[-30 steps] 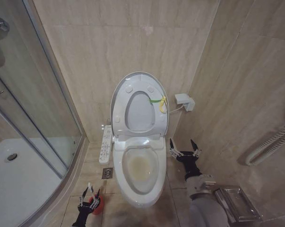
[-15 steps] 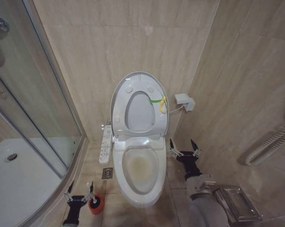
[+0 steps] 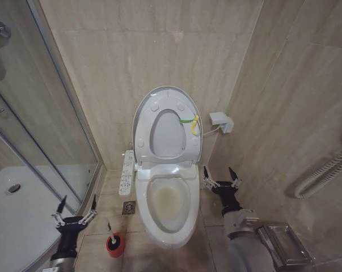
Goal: Open the toilet lid, clean the toilet bowl with a toilet brush, close the toilet lid, and flush.
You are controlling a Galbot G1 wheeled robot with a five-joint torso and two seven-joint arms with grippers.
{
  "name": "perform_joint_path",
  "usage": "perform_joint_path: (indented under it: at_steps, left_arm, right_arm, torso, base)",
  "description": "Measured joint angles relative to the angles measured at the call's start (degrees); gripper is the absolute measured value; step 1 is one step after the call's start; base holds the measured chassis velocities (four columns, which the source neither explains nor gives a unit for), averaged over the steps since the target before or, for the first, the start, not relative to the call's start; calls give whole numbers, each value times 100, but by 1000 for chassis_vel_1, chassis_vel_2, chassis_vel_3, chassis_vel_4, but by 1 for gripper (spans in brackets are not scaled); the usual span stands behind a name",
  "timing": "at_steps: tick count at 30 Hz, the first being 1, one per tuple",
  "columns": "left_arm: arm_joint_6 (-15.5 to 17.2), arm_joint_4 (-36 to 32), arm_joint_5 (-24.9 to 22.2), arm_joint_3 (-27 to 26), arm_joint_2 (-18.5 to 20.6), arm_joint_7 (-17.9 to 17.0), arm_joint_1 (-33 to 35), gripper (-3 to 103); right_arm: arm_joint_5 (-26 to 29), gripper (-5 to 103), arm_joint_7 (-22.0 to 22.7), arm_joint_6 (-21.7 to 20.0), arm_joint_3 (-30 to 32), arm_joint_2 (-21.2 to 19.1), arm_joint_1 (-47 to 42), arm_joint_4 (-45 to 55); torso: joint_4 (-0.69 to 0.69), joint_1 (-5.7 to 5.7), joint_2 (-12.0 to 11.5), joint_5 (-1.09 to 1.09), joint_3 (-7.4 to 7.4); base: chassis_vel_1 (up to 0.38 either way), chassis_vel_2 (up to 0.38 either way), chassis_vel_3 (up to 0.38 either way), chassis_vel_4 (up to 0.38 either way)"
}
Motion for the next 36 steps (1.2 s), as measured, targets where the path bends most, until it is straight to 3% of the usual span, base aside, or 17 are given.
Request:
perform_joint_path:
  at_steps: [8, 10, 24, 36]
  left_arm:
    - [207, -603, -55, 21, -286, -3, 231, 97]
    - [293, -722, -233, 62, -379, 143, 282, 97]
    - [933, -676, -936, -92, -414, 518, 92, 98]
    - [941, -598, -1084, -65, -395, 579, 8, 97]
  right_arm:
    - [0, 100, 0, 0, 0, 0, 0, 0]
    - [0, 100, 0, 0, 0, 0, 0, 0]
    - [0, 100, 0, 0, 0, 0, 0, 0]
    - [0, 100, 0, 0, 0, 0, 0, 0]
  torso:
    - [0, 0, 0, 1, 0]
    - [0, 0, 0, 0, 0]
    - [0, 0, 0, 0, 0]
    - [0, 0, 0, -1, 0]
  base:
    - [0, 0, 0, 0]
    - [0, 0, 0, 0]
    - [0, 0, 0, 0]
    - [0, 0, 0, 0]
